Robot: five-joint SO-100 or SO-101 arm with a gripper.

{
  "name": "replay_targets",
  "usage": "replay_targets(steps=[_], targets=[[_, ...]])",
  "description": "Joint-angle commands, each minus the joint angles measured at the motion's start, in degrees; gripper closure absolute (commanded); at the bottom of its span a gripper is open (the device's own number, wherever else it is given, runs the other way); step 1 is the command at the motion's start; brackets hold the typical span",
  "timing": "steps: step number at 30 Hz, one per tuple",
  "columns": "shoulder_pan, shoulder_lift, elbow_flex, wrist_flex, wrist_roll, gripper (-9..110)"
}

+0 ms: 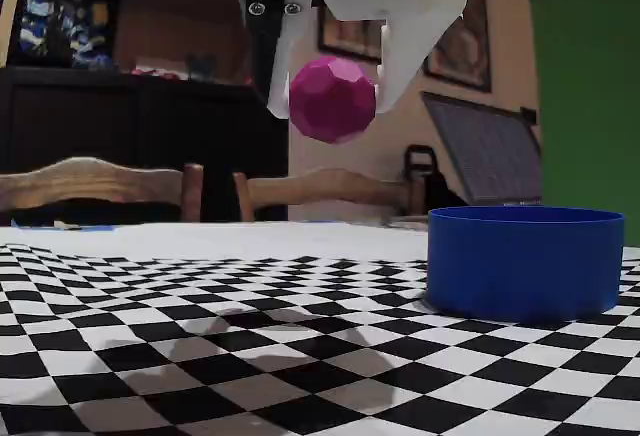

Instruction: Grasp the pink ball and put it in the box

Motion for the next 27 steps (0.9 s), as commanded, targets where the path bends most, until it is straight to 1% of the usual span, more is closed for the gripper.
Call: replay_targets(steps=[1,27], targets=[[1.14,5.45,-0.18,0.18,-0.44,101],[6.15,6.24,-0.88,-0.18,-0.44,101]])
